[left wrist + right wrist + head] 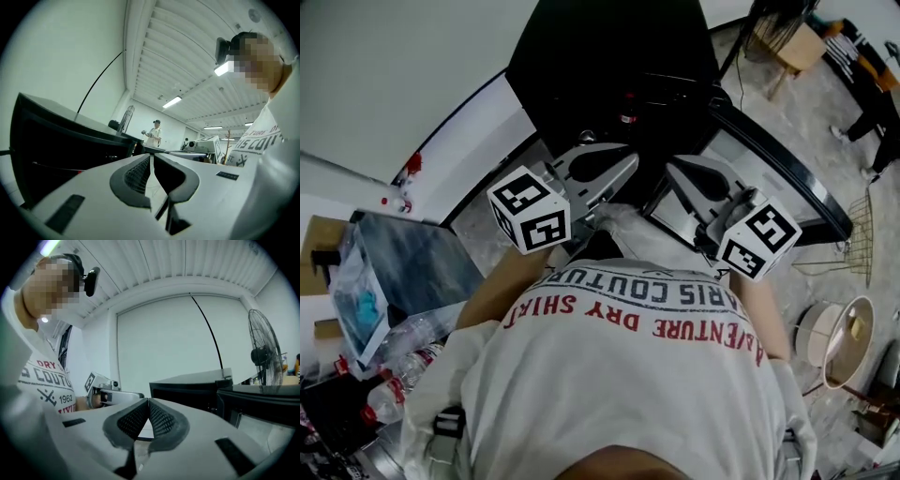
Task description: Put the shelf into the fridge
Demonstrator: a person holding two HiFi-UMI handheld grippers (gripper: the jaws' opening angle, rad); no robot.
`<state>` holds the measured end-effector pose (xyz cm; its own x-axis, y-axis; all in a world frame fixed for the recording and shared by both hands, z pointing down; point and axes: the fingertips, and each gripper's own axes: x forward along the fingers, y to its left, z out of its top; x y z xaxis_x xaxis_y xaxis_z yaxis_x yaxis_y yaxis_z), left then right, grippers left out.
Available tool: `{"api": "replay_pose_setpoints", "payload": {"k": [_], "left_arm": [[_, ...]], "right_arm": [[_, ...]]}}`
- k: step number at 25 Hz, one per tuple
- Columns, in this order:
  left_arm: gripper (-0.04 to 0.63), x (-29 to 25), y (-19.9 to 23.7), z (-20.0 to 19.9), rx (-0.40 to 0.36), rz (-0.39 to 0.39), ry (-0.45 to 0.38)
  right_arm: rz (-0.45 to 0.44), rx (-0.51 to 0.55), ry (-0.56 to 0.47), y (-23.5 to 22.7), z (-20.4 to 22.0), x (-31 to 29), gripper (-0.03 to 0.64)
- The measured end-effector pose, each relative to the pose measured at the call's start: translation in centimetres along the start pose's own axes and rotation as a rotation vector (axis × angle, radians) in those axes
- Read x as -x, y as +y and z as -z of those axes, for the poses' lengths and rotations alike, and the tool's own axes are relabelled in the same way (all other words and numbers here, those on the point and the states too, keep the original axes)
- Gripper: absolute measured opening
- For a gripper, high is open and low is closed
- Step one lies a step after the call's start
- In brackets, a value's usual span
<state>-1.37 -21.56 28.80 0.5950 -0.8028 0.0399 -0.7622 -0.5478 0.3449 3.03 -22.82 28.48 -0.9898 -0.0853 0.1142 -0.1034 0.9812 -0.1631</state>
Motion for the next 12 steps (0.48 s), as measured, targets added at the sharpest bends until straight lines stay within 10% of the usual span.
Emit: {"api": "replay_pose_setpoints", "payload": {"k": [12], "left_arm": [[0.048,-0.1,-2.8,-0.7,-0.047,0.014,-0.003]], "right_arm": [[-0.006,-0.014,-0.040,0.9,-0.8,1.5,0.023]]}}
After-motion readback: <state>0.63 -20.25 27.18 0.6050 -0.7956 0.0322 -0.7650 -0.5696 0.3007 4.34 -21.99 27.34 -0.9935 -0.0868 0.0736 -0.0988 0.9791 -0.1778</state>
